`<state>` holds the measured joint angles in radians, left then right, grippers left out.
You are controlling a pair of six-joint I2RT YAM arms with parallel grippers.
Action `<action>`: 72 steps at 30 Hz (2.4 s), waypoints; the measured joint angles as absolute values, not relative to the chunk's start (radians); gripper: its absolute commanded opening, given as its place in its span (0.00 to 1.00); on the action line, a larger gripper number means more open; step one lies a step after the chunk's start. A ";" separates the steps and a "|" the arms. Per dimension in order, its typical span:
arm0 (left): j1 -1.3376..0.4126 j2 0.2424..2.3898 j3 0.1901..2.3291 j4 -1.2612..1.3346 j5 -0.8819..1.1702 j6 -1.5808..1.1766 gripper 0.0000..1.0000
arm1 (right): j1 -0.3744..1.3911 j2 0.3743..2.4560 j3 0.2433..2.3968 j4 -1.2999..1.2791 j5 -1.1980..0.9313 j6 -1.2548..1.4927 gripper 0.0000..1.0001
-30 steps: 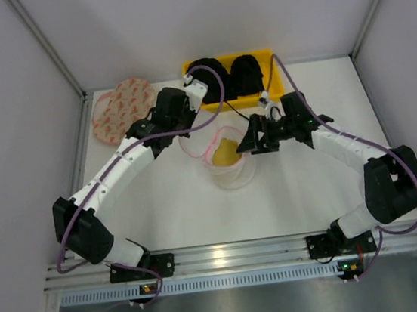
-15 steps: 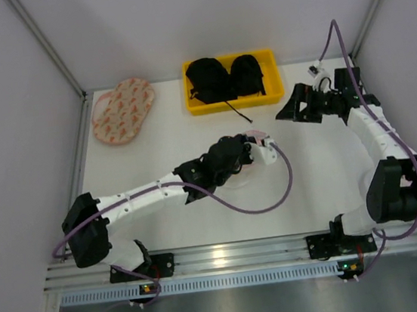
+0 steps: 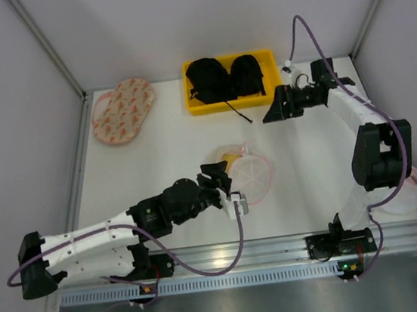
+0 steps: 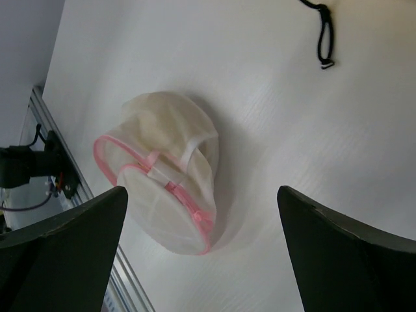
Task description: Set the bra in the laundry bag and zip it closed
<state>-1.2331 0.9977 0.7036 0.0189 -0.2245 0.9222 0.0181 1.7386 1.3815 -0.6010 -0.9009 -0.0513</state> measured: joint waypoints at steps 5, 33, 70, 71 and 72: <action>-1.227 0.914 0.771 -0.159 -0.229 0.714 0.52 | 0.130 1.783 1.340 -0.611 -0.933 -0.121 0.99; -0.612 1.722 1.217 -0.440 0.376 -0.233 0.33 | 0.220 1.591 0.888 -0.564 -1.019 0.057 0.63; -0.485 1.711 0.791 -0.199 0.891 -0.221 0.14 | 0.196 1.556 1.029 -0.458 -0.916 0.154 0.80; -0.485 1.710 0.791 -0.197 0.898 -0.223 0.09 | 0.197 1.562 1.036 -0.457 -0.917 0.149 0.80; -0.485 1.705 0.791 -0.194 0.904 -0.220 0.03 | 0.199 1.571 1.046 -0.457 -0.917 0.143 0.80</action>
